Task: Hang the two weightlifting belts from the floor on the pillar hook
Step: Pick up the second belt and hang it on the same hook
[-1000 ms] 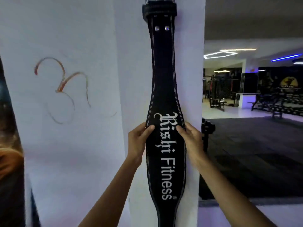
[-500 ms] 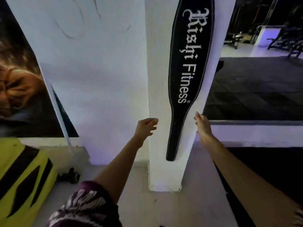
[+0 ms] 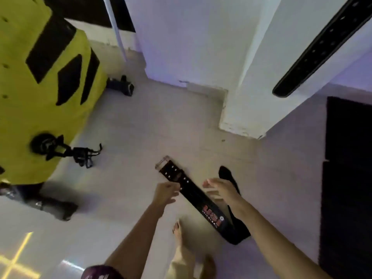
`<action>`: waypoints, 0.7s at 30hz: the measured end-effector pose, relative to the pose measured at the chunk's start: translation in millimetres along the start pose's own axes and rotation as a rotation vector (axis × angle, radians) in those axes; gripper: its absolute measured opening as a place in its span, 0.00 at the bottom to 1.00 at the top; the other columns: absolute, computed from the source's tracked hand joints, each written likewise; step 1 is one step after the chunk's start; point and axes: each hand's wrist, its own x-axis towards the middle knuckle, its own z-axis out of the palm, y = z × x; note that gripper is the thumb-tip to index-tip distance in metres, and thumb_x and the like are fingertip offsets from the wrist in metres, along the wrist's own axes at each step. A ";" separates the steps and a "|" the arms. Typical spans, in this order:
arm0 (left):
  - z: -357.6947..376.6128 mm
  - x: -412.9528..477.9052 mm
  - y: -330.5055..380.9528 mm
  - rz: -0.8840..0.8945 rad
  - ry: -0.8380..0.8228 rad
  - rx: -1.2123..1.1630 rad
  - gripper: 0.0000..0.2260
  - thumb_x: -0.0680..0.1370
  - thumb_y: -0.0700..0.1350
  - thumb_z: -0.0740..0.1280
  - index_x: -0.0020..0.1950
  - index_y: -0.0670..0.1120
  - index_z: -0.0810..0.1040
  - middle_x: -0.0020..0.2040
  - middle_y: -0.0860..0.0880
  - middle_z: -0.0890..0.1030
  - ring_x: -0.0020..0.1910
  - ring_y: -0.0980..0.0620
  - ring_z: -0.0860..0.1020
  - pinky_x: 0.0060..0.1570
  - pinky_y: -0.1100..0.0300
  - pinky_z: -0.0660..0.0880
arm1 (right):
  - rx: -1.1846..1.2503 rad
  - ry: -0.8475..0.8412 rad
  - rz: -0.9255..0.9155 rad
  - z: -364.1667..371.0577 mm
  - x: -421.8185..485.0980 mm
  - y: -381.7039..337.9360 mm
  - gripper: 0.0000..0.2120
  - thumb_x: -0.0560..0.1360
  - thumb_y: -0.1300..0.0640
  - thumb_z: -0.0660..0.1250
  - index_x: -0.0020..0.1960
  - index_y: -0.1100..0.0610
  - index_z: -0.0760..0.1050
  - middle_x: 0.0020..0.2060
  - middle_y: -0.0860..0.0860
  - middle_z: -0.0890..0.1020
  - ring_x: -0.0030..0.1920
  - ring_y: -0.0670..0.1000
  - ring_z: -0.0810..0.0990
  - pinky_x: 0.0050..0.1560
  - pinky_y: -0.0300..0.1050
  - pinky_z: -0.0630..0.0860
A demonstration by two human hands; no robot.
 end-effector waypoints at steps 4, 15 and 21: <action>11.1 140.0 -130.4 -0.164 0.067 -0.234 0.12 0.77 0.34 0.59 0.41 0.43 0.79 0.39 0.47 0.80 0.35 0.52 0.78 0.38 0.59 0.73 | 0.007 0.019 0.016 39.8 151.5 112.6 0.09 0.76 0.54 0.60 0.50 0.53 0.77 0.48 0.49 0.82 0.52 0.51 0.77 0.48 0.45 0.70; 32.0 452.8 -233.2 -0.111 0.215 -0.365 0.20 0.77 0.48 0.65 0.64 0.38 0.70 0.53 0.43 0.77 0.46 0.46 0.77 0.36 0.56 0.77 | -0.069 0.098 -0.103 121.3 515.2 221.0 0.29 0.70 0.41 0.65 0.61 0.62 0.72 0.51 0.56 0.79 0.53 0.56 0.80 0.45 0.40 0.72; 30.6 373.2 -211.2 -0.093 0.033 -0.576 0.04 0.77 0.44 0.65 0.51 0.47 0.77 0.45 0.48 0.81 0.41 0.52 0.79 0.44 0.56 0.75 | -0.080 -0.017 -0.087 98.7 413.1 199.2 0.19 0.68 0.45 0.71 0.52 0.57 0.79 0.48 0.56 0.84 0.46 0.55 0.84 0.48 0.46 0.80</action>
